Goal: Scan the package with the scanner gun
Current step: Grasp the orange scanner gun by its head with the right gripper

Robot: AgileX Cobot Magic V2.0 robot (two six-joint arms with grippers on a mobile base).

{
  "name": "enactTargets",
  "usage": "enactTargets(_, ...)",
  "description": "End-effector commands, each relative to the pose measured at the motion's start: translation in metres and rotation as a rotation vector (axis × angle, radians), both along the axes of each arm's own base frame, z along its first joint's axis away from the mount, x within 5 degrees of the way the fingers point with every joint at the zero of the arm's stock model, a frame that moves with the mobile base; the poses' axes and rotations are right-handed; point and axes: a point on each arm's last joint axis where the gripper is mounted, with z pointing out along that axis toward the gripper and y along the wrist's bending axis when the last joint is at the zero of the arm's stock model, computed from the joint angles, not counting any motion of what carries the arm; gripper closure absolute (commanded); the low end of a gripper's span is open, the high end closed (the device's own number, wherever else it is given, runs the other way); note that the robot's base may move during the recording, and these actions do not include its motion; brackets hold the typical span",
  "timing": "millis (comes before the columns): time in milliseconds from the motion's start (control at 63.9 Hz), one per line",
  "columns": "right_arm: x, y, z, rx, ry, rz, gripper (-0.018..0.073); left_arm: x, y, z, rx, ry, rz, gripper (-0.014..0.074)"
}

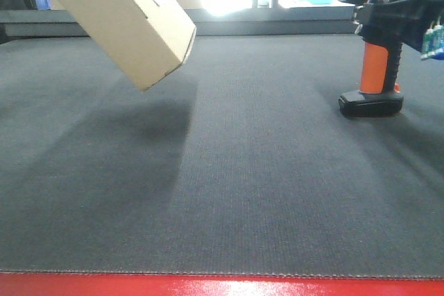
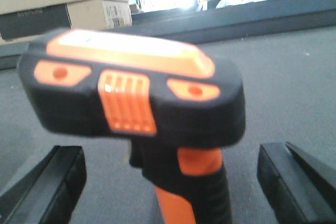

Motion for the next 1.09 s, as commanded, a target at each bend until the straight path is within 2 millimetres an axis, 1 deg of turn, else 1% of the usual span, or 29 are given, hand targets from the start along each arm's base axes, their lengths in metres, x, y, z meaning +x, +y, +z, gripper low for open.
enactTargets(0,0.006,0.002,0.000,-0.003,-0.012,0.006,-0.0009,-0.003,-0.003,0.007,-0.018,-0.024,-0.007,0.0707)
enactTargets(250,0.019,0.003,-0.008,-0.005,0.004,0.006,-0.0009,-0.003,-0.003,0.007,-0.016,-0.024,-0.007,0.0707)
enactTargets(516,0.031,0.005,-0.007,0.001,-0.009,0.002,-0.0009,-0.003,-0.002,0.007,-0.008,-0.025,-0.007,0.0707)
enactTargets(782,0.047,0.006,-0.011,0.016,0.007,-0.011,-0.0009,-0.003,-0.002,0.006,0.000,-0.025,-0.006,0.0707)
enactTargets(1017,0.051,0.003,-0.007,0.048,-0.007,-0.056,-0.0008,-0.003,-0.002,0.006,0.002,-0.026,-0.006,0.0707)
enactTargets(1079,0.051,0.002,-0.008,0.054,0.001,-0.063,0.0009,-0.003,-0.002,0.006,0.004,-0.026,-0.006,0.0707)
